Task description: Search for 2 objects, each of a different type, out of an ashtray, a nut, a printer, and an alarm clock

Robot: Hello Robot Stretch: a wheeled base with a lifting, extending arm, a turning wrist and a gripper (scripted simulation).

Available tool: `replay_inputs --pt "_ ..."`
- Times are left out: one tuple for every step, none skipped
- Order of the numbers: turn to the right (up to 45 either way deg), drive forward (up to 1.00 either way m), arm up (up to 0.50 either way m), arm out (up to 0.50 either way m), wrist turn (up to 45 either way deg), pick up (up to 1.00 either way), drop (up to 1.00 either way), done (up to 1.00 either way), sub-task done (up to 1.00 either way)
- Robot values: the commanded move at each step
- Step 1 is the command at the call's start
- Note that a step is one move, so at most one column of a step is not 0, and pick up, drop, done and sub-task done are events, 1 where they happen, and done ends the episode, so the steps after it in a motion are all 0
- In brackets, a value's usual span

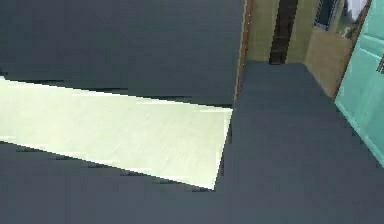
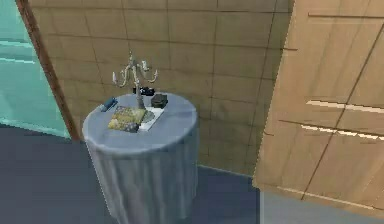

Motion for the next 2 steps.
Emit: replay_inputs --pt "-36.0 0.0 0.0 0.0 0.0 0.0 0.0 0.0 0.0" --pt "0.0 0.35 0.0 0.0 0.0 0.0 0.0 0.0 0.0"
